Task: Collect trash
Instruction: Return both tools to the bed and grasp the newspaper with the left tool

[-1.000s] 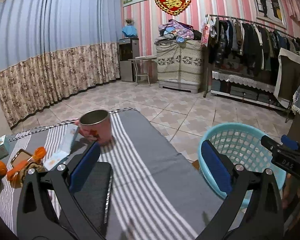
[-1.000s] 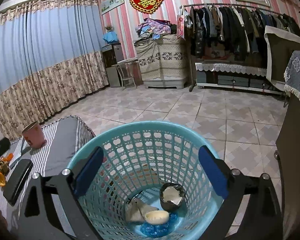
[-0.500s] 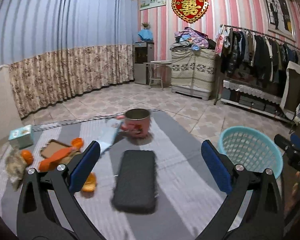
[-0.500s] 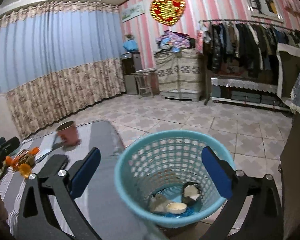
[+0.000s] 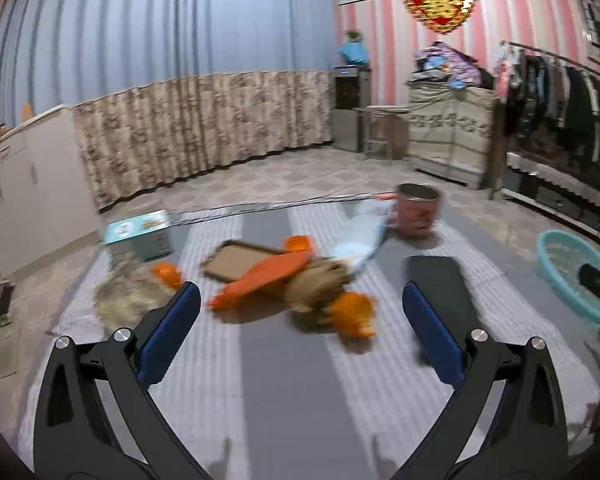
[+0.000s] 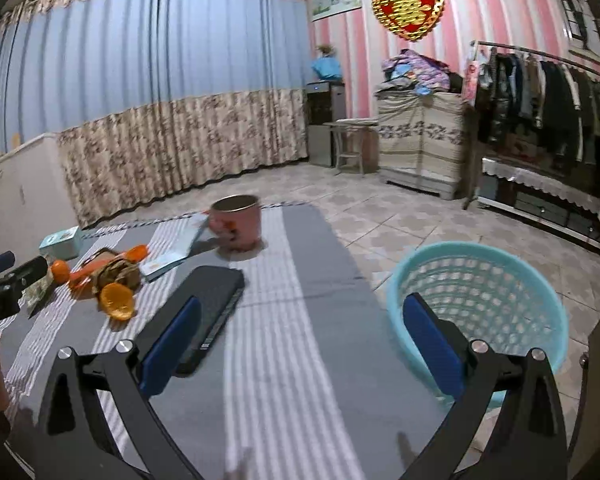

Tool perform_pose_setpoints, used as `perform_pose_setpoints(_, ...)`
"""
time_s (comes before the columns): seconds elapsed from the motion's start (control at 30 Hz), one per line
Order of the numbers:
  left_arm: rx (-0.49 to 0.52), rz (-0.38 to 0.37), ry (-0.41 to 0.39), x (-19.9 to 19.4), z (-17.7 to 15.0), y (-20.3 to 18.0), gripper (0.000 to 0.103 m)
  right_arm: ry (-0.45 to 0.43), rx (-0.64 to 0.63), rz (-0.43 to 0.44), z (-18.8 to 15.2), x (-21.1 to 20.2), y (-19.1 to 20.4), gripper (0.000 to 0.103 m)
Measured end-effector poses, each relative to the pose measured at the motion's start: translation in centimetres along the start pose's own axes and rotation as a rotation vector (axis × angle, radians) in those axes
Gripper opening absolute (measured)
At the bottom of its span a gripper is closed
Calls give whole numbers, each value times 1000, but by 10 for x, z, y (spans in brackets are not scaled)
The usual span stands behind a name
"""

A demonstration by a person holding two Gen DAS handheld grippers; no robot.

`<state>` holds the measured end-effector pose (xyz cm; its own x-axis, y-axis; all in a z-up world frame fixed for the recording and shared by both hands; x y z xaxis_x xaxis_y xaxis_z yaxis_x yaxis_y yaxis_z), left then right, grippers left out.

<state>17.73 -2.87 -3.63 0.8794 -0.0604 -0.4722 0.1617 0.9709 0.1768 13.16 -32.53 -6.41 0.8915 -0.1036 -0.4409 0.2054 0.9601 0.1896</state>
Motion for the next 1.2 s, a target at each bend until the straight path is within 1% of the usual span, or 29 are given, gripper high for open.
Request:
perform_pose_setpoints(0.13,7,77,37,16,-16,45,98,21,-10,12,-7,4,23,99)
perform_pose_setpoints(0.23,-3,105,77,33,-26,74,98,36,-22,10,-11,9,38,99)
perform_pose_setpoints(0.3,-26,104,111,45,-33,90,98,58,-19,22,-14,14,46,99)
perform_pose_setpoints(0.33,-61,92,134,53,-36,103,98,68,-18,29,-15,16,50,99)
perform_pose_setpoints(0.43,-135,59,179,70,-41,126,97,79,-28,34,-16,21,61,99)
perform_pose_setpoints(0.47,-146,56,193,76,-41,129,97,83,-34,33,-17,22,65,99)
perform_pose_setpoints(0.53,-135,73,229,91,-40,135,97,93,-39,34,-17,25,70,99)
perform_pose_setpoints(0.6,-98,76,274,106,-42,133,97,106,-37,37,-18,28,73,99)
perform_pose_setpoints(0.63,-83,81,293,110,-42,131,95,112,-35,36,-18,30,74,99)
perform_pose_setpoints(0.73,-20,107,338,128,-44,125,93,125,-32,29,-18,34,76,99)
perform_pose_setpoints(0.77,-21,101,357,133,-45,126,90,128,-31,28,-19,35,76,99)
perform_pose_setpoints(0.8,-30,92,374,135,-47,128,81,132,-30,26,-19,36,77,99)
perform_pose_setpoints(0.83,-44,89,394,139,-48,132,76,134,-30,25,-20,37,77,99)
perform_pose_setpoints(0.9,-70,71,407,142,-50,137,68,137,-30,23,-20,39,79,99)
perform_pose_setpoints(0.97,-82,61,388,138,-51,141,60,141,-31,23,-21,41,81,99)
perform_pose_setpoints(1.03,-72,65,369,132,-50,140,44,149,-33,23,-22,43,84,99)
perform_pose_setpoints(1.07,-64,66,360,129,-49,139,40,154,-36,23,-23,45,86,99)
perform_pose_setpoints(1.1,-57,64,351,126,-49,137,33,157,-40,23,-24,47,89,99)
perform_pose_setpoints(1.13,-53,57,332,119,-48,136,22,160,-45,23,-24,48,91,99)
perform_pose_setpoints(1.17,-54,50,323,116,-47,135,17,164,-53,24,-26,50,96,99)
perform_pose_setpoints(1.2,-58,44,313,112,-46,135,16,168,-60,26,-27,52,99,99)
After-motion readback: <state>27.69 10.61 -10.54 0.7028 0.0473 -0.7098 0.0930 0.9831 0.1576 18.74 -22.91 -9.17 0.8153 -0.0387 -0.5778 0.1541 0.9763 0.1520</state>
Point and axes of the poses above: each gripper's, at about its wrist camera, not at the fingertips, and x roughly the way its jaws point, y to its left, z to its top, the point moved 1 cm from there along x, roughly the way its jaws point, and after that the axes turned 8 degrees about x, right-handed, at the moved point
